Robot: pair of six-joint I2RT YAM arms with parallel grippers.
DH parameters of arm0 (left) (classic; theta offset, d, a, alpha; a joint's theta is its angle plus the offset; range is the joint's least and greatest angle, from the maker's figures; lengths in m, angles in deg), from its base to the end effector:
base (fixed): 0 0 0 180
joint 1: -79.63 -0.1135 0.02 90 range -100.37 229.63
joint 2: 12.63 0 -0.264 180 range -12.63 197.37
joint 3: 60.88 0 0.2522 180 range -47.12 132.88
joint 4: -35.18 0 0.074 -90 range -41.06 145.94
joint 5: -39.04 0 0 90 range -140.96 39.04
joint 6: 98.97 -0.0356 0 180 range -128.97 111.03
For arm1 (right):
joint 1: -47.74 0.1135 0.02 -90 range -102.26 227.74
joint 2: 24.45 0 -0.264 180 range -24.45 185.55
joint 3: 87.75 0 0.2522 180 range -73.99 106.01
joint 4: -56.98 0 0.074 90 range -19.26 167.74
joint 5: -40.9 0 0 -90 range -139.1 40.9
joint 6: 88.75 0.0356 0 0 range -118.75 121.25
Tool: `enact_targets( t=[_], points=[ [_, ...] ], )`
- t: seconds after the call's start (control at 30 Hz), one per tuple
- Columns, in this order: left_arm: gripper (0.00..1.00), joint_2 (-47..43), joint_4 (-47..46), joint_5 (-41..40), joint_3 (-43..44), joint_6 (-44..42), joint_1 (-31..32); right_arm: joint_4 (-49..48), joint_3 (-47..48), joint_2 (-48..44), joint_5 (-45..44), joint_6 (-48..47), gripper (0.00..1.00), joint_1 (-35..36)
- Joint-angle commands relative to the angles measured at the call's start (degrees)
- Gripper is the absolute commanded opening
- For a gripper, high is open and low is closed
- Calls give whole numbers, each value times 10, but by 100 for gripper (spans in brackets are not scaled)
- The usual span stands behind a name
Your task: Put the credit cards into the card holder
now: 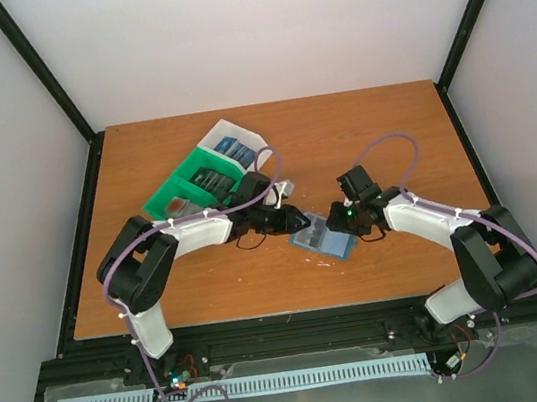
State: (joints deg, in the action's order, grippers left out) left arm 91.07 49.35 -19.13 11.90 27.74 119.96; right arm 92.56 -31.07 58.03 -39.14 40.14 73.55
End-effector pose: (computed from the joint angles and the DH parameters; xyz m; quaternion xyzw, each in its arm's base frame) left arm 0.2718 -0.2554 0.1666 0.1328 0.8850 -0.4270 0.1296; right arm 0.2357 0.1208 0.1697 0.0886 0.9615 0.2028 0.1630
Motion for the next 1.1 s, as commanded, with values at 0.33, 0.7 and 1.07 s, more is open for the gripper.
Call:
enact_targets(
  t=[0.33, 0.7, 1.07],
  points=[
    [33, 60, -36, 45, -20, 9, -2, 55, -34, -37, -14, 11, 38, 4],
    [27, 72, -26, 28, -27, 13, -2, 3, -46, 5, 22, 22, 31, 4],
    [25, 72, -27, 27, -30, 14, 0, -19, -29, 31, 34, 12, 18, 4]
  ],
)
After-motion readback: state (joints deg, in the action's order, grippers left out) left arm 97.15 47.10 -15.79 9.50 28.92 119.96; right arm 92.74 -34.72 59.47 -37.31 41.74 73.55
